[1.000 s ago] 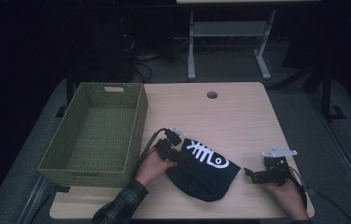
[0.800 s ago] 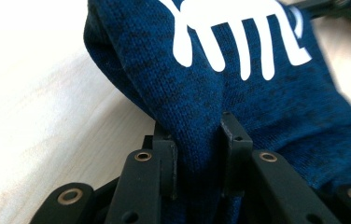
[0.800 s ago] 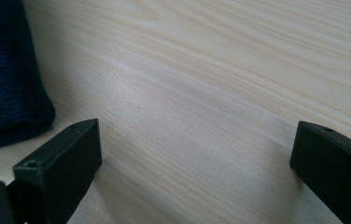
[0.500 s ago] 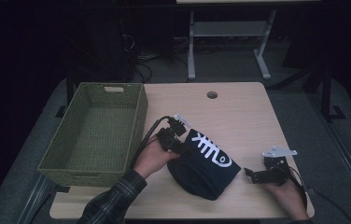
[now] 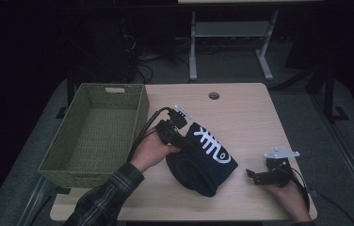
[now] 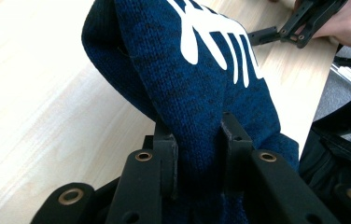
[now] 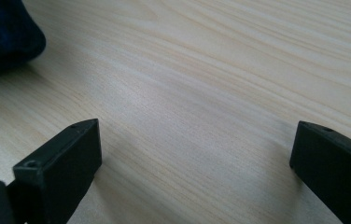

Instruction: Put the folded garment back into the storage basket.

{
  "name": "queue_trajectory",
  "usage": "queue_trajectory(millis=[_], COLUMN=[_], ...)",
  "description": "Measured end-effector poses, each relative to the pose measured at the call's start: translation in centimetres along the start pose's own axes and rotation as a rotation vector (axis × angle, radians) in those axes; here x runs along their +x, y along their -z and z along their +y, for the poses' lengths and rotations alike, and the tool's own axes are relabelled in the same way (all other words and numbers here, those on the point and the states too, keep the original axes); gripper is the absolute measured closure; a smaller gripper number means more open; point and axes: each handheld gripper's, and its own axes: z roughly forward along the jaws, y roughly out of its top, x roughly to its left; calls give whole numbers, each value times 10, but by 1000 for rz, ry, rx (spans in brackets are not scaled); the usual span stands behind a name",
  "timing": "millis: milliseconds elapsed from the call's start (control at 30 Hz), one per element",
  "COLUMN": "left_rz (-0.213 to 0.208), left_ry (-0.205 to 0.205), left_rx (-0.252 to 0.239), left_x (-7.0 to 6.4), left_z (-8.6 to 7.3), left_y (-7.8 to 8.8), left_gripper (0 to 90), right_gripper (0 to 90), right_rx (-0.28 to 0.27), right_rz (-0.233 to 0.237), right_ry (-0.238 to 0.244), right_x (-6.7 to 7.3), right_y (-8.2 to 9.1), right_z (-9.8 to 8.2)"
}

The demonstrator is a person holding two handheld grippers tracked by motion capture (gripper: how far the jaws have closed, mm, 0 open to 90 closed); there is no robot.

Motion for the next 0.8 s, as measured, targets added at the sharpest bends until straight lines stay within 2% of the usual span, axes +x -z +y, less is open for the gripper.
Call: queue_trajectory(millis=[167, 367, 567, 800], left_rz=[10, 7, 0, 15], left_ry=[-16, -32, -24, -10], left_rx=[2, -19, -47, -59], left_x=[-3, -5, -3, 1], left_z=[5, 9, 10, 8], left_y=[10, 27, 48, 72], left_gripper=[731, 731, 731, 730], right_gripper=[18, 18, 18, 19], right_rx=[0, 0, 0, 0], right_rz=[0, 0, 0, -1], right_ry=[0, 0, 0, -1], right_x=[0, 0, 0, 0], right_y=[0, 0, 0, 0], right_z=[0, 0, 0, 0])
